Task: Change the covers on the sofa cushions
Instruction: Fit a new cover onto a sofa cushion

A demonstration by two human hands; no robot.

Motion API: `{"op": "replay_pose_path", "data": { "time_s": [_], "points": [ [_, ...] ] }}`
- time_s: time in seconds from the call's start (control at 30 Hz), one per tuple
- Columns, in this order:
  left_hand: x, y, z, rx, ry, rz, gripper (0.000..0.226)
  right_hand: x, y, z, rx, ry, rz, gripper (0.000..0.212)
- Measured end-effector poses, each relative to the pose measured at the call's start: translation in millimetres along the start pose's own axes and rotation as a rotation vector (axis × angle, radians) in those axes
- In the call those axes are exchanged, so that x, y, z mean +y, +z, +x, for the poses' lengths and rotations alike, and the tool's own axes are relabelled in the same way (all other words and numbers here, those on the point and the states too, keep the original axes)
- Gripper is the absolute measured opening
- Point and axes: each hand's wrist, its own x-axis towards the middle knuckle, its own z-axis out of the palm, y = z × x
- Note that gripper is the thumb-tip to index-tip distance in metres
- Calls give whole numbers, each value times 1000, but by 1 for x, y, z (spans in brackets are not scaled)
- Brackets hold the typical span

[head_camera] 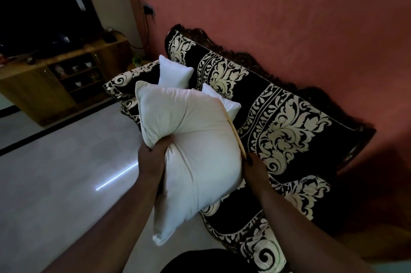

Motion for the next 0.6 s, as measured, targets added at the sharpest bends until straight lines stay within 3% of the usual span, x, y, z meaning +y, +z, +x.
{"op": "replay_pose_path", "data": {
  "time_s": [0.13,0.23,0.33,0.43,0.53,0.6],
  "points": [
    [0,-11,8,-52,-10,-25,42,-5,-7,1,-31,44,135,16],
    [-3,-12,10,-88,-2,-12,42,-15,-10,4,51,-46,-105,26],
    [-7,-8,7,-125,15,-2,46,-26,-11,3,94,-149,-488,14],
    [-10,-4,1,-123,29,-14,42,-22,-11,1,189,-372,-806,37],
    [-7,1,0,-86,36,-19,29,-18,-11,0,175,-553,-969,49],
    [-5,3,3,-82,36,-12,28,-15,-12,0,61,-470,-821,37]
  ]
}}
